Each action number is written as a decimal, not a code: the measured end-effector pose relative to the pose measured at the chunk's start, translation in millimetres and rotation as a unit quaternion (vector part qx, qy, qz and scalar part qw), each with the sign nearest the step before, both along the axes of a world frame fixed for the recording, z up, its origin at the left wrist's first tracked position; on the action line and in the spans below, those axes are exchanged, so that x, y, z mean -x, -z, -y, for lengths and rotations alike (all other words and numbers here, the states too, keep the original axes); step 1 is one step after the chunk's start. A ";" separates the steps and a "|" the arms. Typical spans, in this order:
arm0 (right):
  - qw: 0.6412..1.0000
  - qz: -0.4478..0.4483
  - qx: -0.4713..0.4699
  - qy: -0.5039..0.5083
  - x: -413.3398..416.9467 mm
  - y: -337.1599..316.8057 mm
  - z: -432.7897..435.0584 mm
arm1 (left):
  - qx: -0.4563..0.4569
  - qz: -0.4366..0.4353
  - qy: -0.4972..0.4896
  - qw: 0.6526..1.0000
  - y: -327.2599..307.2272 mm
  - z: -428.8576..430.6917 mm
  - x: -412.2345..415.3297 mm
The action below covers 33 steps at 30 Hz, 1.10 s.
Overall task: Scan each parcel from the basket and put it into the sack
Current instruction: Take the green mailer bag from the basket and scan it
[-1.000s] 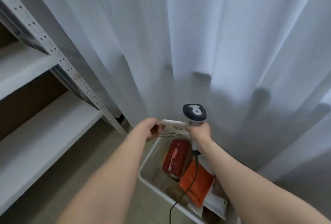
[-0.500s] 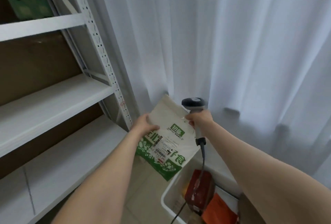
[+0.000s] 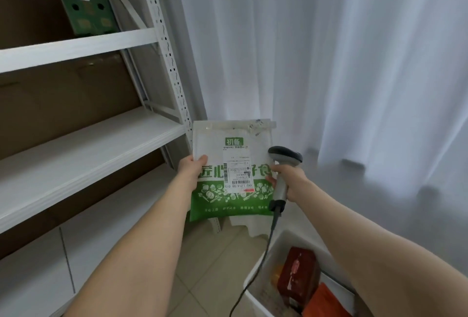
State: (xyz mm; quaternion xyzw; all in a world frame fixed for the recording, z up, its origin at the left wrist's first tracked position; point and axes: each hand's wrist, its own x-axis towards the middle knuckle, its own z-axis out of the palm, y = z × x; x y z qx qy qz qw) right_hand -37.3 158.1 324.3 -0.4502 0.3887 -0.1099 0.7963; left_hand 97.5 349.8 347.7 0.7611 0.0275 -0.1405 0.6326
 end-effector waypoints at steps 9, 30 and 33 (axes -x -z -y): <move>0.991 -0.069 0.104 0.050 -9.2 -1.6 -3.3 | -0.013 -0.170 0.171 0.970 9.1 -23.5 17.6; 0.968 0.010 0.152 -0.197 36.5 -23.9 -21.7 | 0.000 -0.053 -0.082 0.995 53.0 7.8 13.9; 0.966 0.004 0.159 -0.203 37.0 -24.9 -22.6 | -0.003 -0.049 -0.089 0.995 52.3 8.1 15.5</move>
